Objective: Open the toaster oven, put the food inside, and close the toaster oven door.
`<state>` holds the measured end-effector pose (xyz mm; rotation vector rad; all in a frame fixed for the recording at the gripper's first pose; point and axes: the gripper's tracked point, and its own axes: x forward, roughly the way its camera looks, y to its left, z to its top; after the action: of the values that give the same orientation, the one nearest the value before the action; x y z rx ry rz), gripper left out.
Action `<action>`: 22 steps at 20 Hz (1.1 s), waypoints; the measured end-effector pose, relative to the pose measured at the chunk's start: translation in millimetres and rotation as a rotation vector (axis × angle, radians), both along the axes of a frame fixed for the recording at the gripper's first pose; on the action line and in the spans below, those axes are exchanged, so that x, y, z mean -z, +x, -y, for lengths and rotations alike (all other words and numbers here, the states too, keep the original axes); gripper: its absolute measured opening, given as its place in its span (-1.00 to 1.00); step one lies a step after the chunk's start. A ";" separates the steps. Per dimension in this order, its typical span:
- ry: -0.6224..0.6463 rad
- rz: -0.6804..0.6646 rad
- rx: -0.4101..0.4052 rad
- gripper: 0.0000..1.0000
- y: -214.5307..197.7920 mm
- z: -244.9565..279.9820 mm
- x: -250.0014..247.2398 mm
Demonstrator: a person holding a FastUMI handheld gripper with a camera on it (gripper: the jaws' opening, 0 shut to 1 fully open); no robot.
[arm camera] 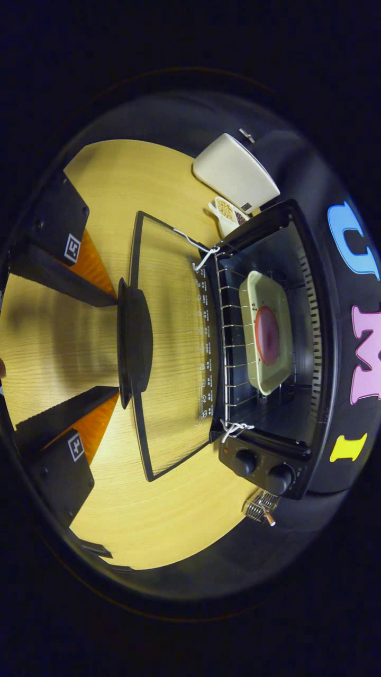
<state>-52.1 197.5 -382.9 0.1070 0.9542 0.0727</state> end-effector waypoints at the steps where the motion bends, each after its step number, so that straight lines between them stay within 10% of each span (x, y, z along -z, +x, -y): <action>1: 0.013 0.016 0.005 0.98 -0.4 0.0 -4.9; 22: 0.072 0.296 0.003 0.99 36.1 7.8 -109.3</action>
<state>-16.0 189.7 -273.6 0.1591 0.6564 0.1171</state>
